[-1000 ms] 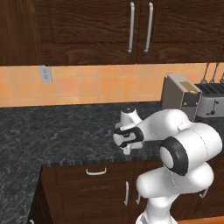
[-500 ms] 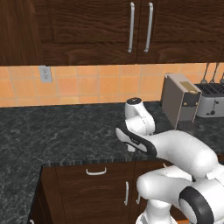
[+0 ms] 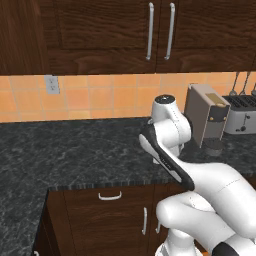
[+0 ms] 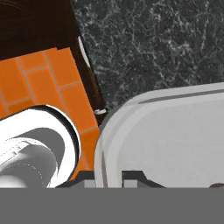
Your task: Take the meat container that has the chicken drumstick and place it on the second highest rack of the freezer. Then take the vegetable container that has the garlic and squash and place it on the highest rack of the freezer.
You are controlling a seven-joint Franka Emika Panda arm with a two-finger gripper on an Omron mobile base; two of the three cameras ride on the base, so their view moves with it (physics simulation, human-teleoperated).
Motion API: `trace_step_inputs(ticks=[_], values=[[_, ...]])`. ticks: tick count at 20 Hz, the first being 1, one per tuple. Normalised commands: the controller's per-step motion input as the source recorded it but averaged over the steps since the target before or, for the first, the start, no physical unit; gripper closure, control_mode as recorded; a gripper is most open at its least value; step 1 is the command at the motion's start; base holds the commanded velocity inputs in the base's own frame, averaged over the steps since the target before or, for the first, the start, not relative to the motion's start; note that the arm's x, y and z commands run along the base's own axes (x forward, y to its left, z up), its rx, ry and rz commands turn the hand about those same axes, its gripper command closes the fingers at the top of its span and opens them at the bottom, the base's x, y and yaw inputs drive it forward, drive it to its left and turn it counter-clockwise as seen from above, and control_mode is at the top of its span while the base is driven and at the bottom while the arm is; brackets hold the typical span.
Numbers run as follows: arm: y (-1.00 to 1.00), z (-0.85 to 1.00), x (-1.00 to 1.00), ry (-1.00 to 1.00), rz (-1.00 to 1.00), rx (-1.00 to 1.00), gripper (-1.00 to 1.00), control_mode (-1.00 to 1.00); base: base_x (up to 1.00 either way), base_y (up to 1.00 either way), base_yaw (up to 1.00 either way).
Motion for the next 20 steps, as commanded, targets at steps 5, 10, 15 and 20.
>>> trace_step_inputs(ticks=[5,10,15,20], values=[[0.05,0.97,-0.04,0.00,0.00,-0.03,1.00,-1.00,0.00,0.00,0.00],[0.01,0.56,-0.25,-0.06,0.00,-0.05,1.00,-1.00,0.00,0.00,0.00],[0.00,0.25,-0.29,-0.15,0.00,-0.05,1.00,-1.00,0.00,0.00,0.00],[0.00,0.37,-0.08,-0.07,0.00,-0.02,1.00,-1.00,0.00,0.00,0.00]])
